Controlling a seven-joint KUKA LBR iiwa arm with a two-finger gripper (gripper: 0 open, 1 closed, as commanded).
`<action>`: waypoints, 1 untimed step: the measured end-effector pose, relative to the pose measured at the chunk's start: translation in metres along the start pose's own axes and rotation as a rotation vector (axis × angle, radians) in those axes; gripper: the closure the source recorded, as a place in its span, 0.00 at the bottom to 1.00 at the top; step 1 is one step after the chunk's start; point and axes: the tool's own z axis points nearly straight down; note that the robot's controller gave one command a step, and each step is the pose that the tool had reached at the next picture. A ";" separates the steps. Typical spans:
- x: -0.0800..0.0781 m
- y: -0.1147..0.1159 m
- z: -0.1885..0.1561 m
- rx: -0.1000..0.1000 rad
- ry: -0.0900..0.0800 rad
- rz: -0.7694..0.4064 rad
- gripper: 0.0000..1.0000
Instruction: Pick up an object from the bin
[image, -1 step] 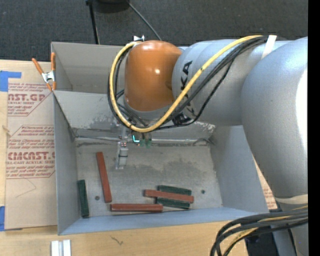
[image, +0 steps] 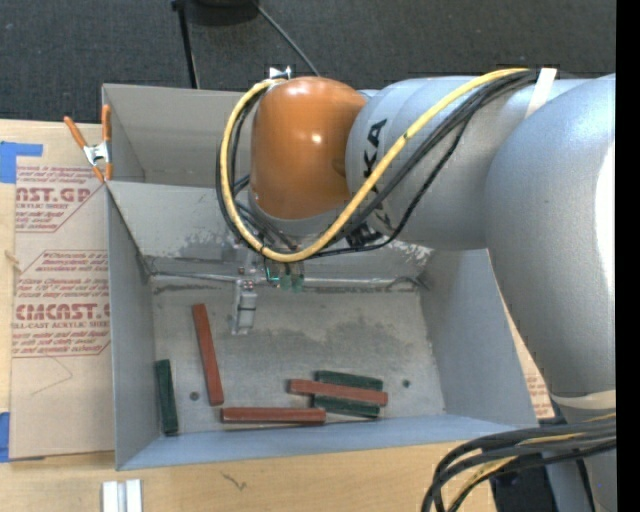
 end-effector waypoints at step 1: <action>0.014 -0.005 0.048 -0.001 -0.006 -0.022 0.00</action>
Offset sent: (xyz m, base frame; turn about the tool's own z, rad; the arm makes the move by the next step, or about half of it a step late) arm -0.0100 0.0184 -0.1179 0.1346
